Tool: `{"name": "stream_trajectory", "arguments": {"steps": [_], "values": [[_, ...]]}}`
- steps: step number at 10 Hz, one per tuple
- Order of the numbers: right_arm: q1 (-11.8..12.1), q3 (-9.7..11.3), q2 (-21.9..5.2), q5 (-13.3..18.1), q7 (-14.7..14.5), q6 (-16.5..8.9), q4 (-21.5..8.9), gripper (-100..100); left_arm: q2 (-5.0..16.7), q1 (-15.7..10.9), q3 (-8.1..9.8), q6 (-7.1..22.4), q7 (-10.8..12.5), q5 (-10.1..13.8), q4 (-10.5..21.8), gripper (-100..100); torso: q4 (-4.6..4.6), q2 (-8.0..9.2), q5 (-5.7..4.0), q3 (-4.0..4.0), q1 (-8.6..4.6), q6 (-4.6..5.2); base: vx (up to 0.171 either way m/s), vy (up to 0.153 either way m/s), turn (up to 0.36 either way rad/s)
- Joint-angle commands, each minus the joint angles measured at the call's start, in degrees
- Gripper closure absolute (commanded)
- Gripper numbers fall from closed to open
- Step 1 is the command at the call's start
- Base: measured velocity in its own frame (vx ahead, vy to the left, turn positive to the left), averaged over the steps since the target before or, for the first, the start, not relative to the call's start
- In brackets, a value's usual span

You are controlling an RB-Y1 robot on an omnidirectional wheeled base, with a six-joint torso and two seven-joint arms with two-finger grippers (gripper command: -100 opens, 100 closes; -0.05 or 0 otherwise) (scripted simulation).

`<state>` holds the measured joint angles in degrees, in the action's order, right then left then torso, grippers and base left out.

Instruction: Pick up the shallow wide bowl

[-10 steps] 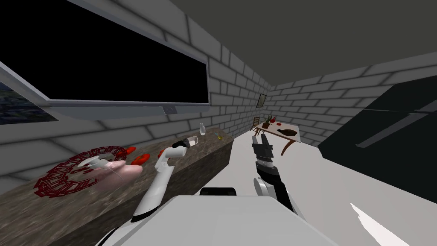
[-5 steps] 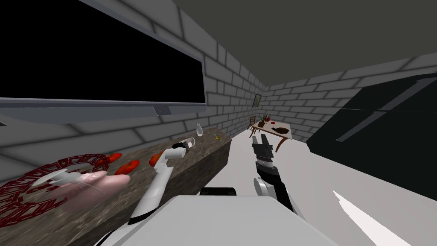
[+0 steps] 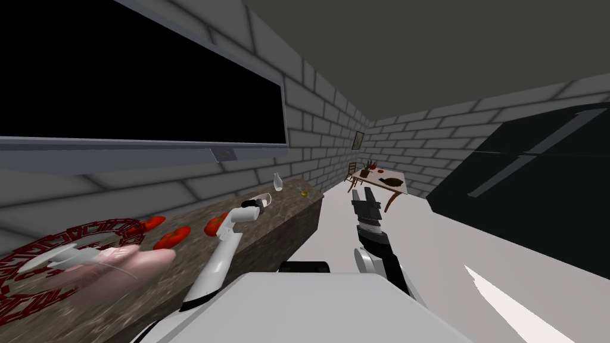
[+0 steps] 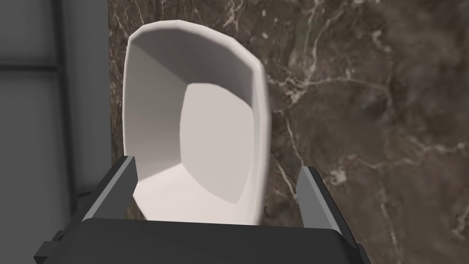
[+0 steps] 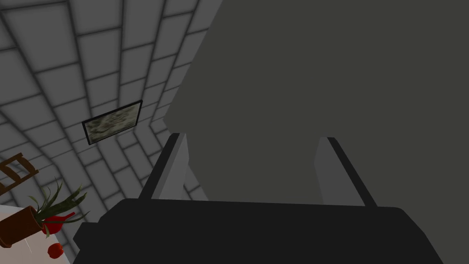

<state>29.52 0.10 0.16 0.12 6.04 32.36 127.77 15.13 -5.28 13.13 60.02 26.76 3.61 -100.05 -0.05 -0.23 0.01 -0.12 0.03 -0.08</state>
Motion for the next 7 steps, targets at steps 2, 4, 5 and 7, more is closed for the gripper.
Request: {"name": "stream_trajectory", "arguments": {"steps": [2,4,5,7], "values": [[0.0,0.0,0.0,0.0,0.0,0.0,0.0,0,-0.2,-0.2,-0.03,-0.9,-0.1,-0.2,1.1,-100,0.00,0.05,0.00,0.02,-0.04,0.00,0.018,-0.002,0.014],[0.0,0.0,0.0,0.0,0.0,0.0,0.0,0,-0.2,-0.2,-0.05,-1.1,-0.1,-0.2,1.2,100,0.05,0.18,-0.03,0.11,-0.06,0.00,0.000,0.000,0.000],[0.0,0.0,0.0,0.0,0.0,0.0,0.0,0,-0.3,-0.2,-0.07,-1.1,-0.2,-0.2,1.2,100,0.10,0.20,-0.06,0.14,-0.07,0.00,0.000,0.000,0.000],[0.0,0.0,0.0,0.0,0.0,0.0,0.0,0,-0.2,-0.2,-0.05,-1.1,-0.2,-0.2,1.2,100,0.07,0.24,-0.02,0.15,-0.07,-0.01,0.000,0.000,0.000]]}}
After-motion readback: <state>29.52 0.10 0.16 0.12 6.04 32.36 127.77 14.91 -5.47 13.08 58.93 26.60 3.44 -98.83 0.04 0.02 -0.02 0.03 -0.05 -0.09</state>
